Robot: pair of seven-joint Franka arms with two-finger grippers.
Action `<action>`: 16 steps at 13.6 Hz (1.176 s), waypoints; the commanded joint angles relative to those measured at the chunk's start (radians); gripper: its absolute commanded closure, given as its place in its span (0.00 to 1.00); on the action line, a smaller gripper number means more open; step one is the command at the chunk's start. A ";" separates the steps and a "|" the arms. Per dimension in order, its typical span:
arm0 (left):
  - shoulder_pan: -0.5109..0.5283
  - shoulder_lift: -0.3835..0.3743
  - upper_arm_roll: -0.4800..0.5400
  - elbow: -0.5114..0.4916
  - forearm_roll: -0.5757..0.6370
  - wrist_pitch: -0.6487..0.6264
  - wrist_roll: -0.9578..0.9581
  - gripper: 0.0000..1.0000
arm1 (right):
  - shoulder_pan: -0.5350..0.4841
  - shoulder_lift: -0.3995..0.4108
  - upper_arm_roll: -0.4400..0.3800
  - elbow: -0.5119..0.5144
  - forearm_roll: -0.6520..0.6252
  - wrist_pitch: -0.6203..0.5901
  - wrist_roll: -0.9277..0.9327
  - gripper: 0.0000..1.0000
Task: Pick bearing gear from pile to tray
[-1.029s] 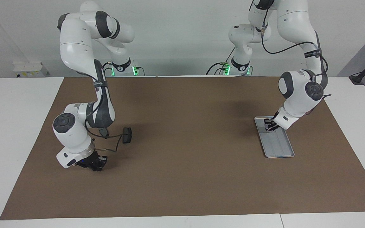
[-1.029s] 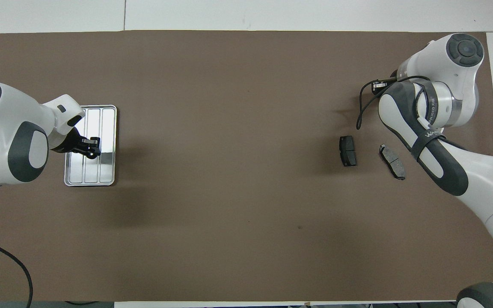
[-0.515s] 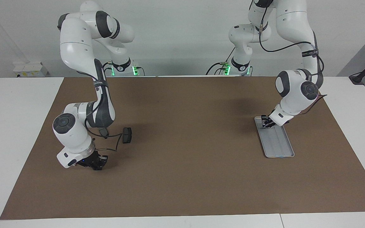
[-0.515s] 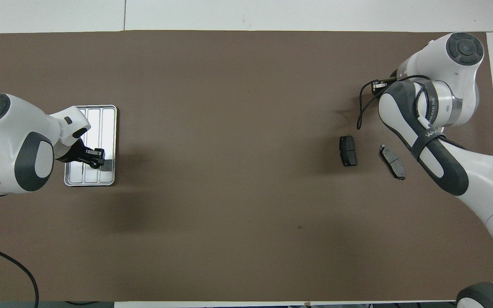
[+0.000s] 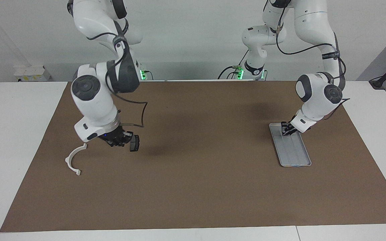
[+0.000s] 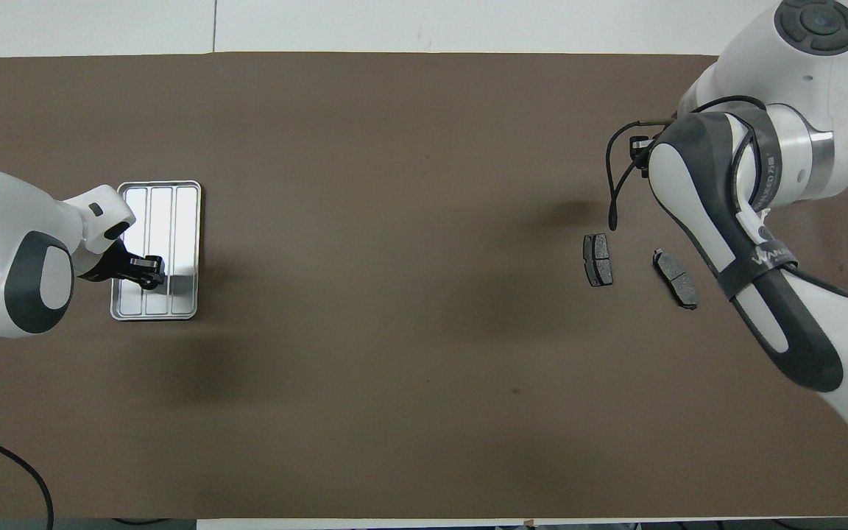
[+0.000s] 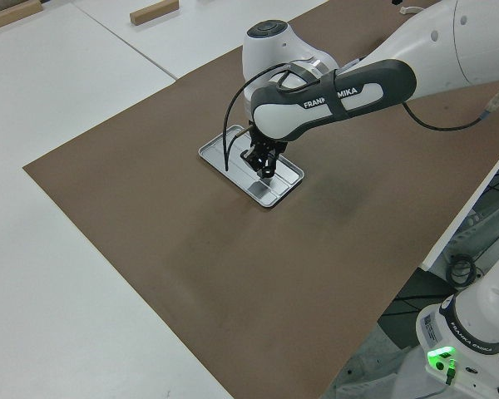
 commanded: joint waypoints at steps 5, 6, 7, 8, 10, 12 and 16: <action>0.008 -0.053 -0.006 -0.103 -0.003 0.099 -0.003 0.79 | 0.298 0.019 0.008 0.037 0.128 0.054 0.713 1.00; 0.008 -0.053 -0.006 -0.105 -0.003 0.099 -0.003 0.42 | 0.331 0.031 0.008 0.030 0.125 0.084 0.764 1.00; 0.008 -0.054 -0.006 -0.103 -0.003 0.093 -0.005 0.00 | 0.352 0.056 0.008 0.022 0.125 0.124 0.808 1.00; 0.008 -0.067 -0.006 -0.099 -0.003 0.088 -0.011 0.00 | 0.371 0.071 0.008 -0.002 0.123 0.170 0.841 1.00; 0.008 -0.099 -0.006 -0.079 -0.003 0.058 -0.037 0.00 | 0.424 0.114 0.005 -0.042 0.100 0.264 0.901 1.00; -0.008 -0.093 -0.008 -0.033 -0.003 0.031 -0.110 0.00 | 0.443 0.198 0.006 -0.035 0.034 0.368 0.971 1.00; -0.054 -0.085 -0.009 -0.016 -0.003 0.048 -0.253 0.00 | 0.451 0.271 0.006 -0.041 0.025 0.493 0.978 1.00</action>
